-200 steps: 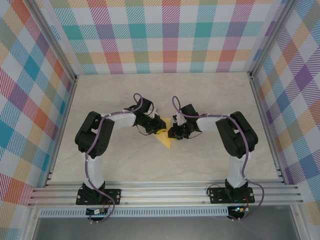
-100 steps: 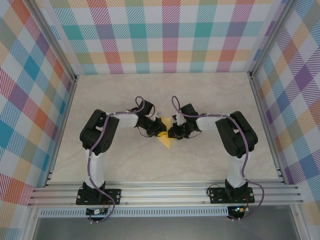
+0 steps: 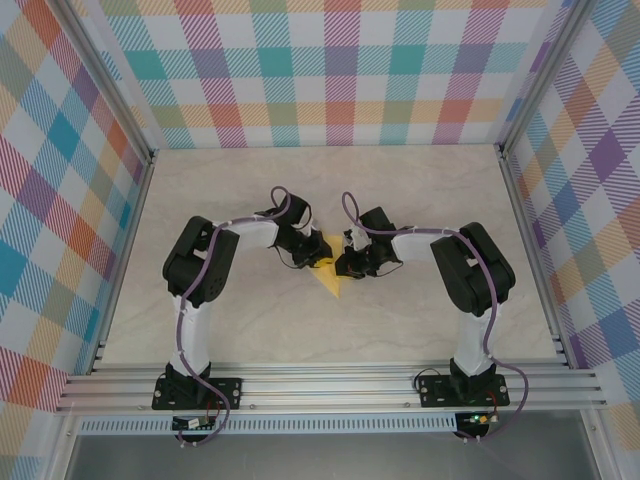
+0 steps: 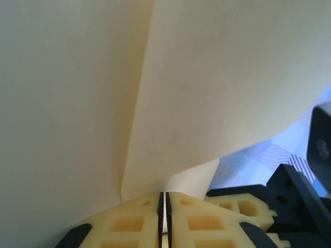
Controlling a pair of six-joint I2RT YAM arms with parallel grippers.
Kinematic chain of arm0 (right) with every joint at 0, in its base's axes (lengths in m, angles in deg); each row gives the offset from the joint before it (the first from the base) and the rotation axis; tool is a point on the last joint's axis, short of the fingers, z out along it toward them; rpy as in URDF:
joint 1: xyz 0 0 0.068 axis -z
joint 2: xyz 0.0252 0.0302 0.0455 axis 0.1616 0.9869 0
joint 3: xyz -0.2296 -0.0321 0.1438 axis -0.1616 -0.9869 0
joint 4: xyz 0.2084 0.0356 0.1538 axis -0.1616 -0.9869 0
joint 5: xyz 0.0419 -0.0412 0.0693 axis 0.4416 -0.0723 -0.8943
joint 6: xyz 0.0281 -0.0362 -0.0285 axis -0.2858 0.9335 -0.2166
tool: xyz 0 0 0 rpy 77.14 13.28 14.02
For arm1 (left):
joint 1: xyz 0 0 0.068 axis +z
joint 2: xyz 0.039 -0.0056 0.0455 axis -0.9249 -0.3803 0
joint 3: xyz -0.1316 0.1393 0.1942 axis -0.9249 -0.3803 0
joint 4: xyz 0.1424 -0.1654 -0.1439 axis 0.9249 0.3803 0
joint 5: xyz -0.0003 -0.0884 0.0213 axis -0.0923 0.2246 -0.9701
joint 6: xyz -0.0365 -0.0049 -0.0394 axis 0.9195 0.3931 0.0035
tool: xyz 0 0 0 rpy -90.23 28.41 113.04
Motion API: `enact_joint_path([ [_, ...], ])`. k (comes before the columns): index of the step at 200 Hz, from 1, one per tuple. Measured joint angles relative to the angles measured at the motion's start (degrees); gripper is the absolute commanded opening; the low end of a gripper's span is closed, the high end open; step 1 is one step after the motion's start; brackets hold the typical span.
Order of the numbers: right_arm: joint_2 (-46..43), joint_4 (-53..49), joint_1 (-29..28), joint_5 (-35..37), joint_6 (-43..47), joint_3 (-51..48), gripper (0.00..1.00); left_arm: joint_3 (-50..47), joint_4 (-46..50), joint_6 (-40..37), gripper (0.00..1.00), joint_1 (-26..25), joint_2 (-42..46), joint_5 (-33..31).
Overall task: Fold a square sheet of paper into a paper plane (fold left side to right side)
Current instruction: Fourth fold the wing at the center of the table.
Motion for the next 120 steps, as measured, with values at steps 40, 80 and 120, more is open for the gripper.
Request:
enact_joint_path([
  [40, 0.0, 0.8, -0.2, 0.5, 0.2, 0.0, 0.07, 4.1, 3.0, -0.9, 0.14, 1.2, -2.2, 0.3],
  [80, 0.0, 0.8, -0.3, 0.5, 0.4, 0.0, 0.07, 6.6, 3.6, -3.1, 0.18, 4.2, -3.0, -1.9],
  [120, 0.0, 0.8, -0.3, 0.5, 0.4, 0.0, 0.07, 4.7, 1.1, -4.7, 0.2, 6.4, -1.2, -3.6],
])
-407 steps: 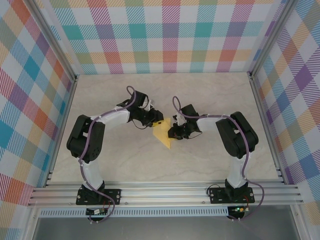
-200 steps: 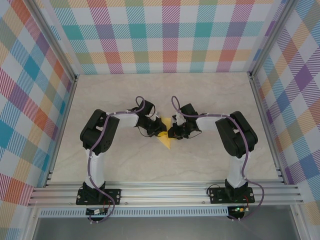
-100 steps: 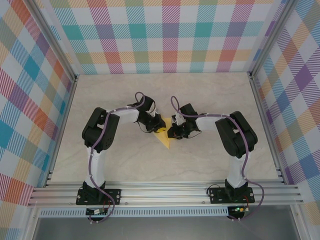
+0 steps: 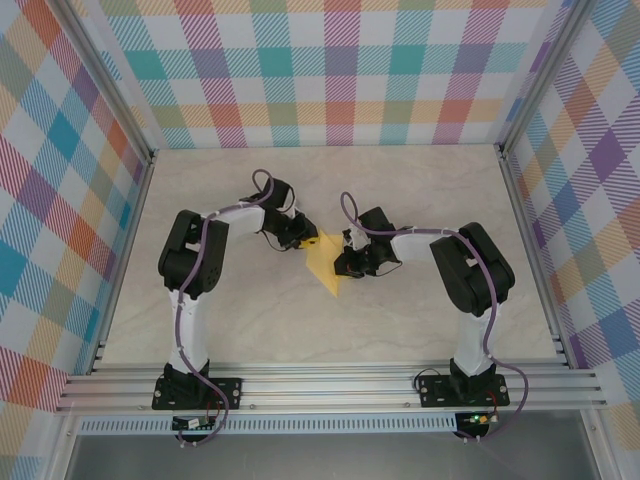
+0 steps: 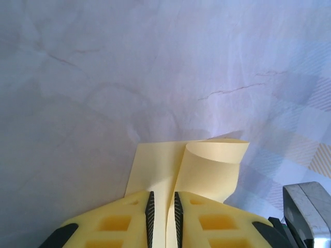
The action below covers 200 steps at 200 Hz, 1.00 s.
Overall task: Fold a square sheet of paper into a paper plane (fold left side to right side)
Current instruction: Fourth fold the wing at the center of the table.
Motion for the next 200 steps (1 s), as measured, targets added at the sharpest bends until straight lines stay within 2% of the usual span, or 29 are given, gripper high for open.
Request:
enact_joint_path([
  [46, 0.0, 0.0, 0.0, 0.0, 0.0, 0.0, 0.07, -7.3, -3.5, -0.2, 0.19, -0.6, 9.0, 1.7],
  [70, 0.0, 0.0, 0.0, 0.0, 0.0, 0.0, 0.07, -7.9, -4.7, -0.2, 0.18, -2.5, 10.1, 3.4],
  [121, 0.1, 0.0, 0.0, 0.0, 0.0, 0.0, 0.07, -3.9, -4.8, 0.0, 0.18, -6.2, 4.0, 4.4],
  [200, 0.2, -0.4, 0.0, 0.0, 0.4, 0.2, 0.07, 2.0, -3.3, -0.2, 0.18, -5.0, -2.2, -0.1],
])
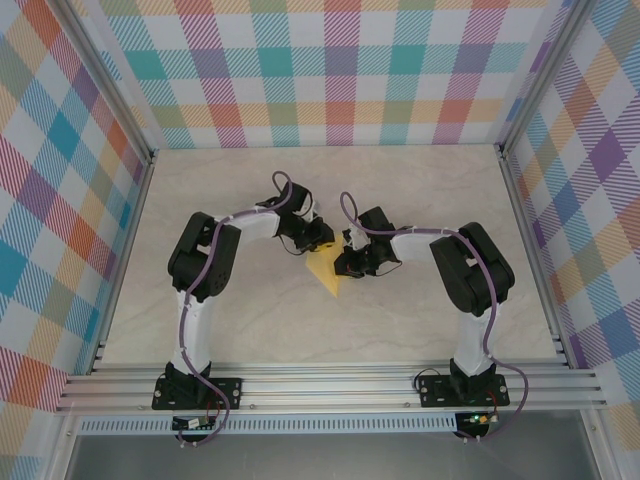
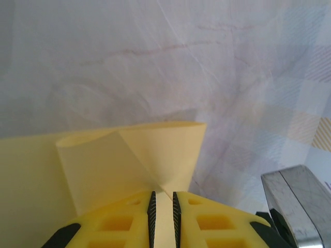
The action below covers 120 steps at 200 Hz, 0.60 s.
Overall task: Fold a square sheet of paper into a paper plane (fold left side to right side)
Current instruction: Fourth fold the wing at the center of the table.
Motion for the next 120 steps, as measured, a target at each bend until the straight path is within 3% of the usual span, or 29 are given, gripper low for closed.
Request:
enact_joint_path([
  [50, 0.1, -0.1, 0.0, 0.0, 0.0, 0.1, 0.07, 2.6, 1.5, 0.0, 0.19, 2.2, -2.4, 1.5],
  [120, 0.1, -0.1, 0.0, 0.0, 0.3, 0.1, 0.07, 15.5, 5.5, -1.8, 0.21, 7.7, -9.6, 0.7],
])
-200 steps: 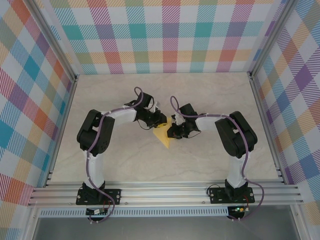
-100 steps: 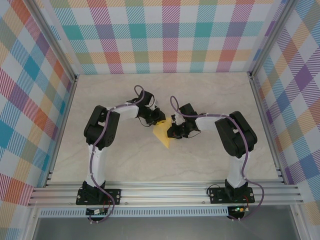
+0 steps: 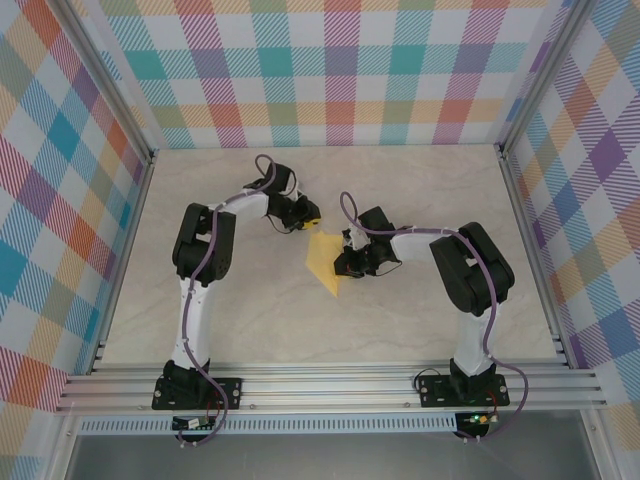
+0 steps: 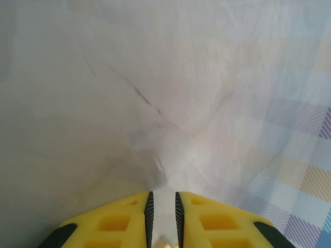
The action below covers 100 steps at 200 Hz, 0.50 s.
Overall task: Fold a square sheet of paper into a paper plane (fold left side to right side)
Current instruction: Fourth fold the wing at the center of the table.
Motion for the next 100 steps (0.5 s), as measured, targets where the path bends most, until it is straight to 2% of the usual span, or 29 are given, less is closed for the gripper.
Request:
enact_joint_path([
  [38, 0.0, 0.0, 0.0, 0.0, 0.2, 0.0, 0.07, -1.5, 0.1, -1.2, 0.22, 0.9, 1.2, -0.1],
  [100, 0.0, 0.0, 0.0, 0.0, 0.2, 0.0, 0.07, -15.5, -2.5, -1.4, 0.22, -1.4, 15.1, 2.8],
])
